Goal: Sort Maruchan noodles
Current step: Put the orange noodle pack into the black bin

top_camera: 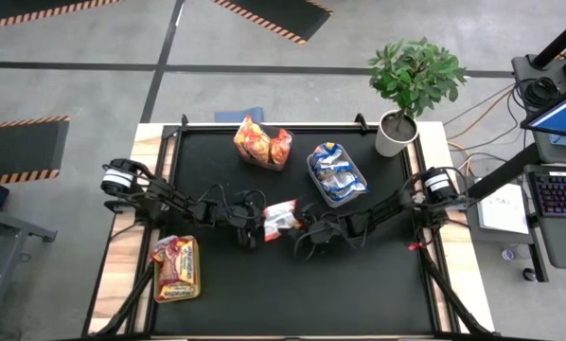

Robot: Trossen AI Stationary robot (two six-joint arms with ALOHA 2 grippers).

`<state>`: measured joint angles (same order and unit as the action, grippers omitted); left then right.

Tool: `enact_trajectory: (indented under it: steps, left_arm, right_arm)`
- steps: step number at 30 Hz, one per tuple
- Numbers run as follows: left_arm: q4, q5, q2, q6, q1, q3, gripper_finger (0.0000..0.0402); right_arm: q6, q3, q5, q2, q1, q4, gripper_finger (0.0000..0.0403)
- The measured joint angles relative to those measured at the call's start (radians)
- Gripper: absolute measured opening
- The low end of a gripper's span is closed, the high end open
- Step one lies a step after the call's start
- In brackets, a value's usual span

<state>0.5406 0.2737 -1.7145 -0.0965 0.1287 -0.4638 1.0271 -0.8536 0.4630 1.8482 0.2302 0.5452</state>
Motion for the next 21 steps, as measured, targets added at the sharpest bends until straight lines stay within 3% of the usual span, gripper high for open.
enact_trajectory:
  steps: [9,21]
  left_arm:
    - [0.025,-0.001,-0.003,0.0,0.0,0.002,0.004]
    - [0.061,-0.008,-0.005,-0.007,0.0,0.004,0.004]
  right_arm:
    - [-0.066,0.0,-0.014,0.015,-0.025,0.083,0.0313]
    - [-0.134,-0.001,-0.017,0.015,-0.046,0.13,0.0201]
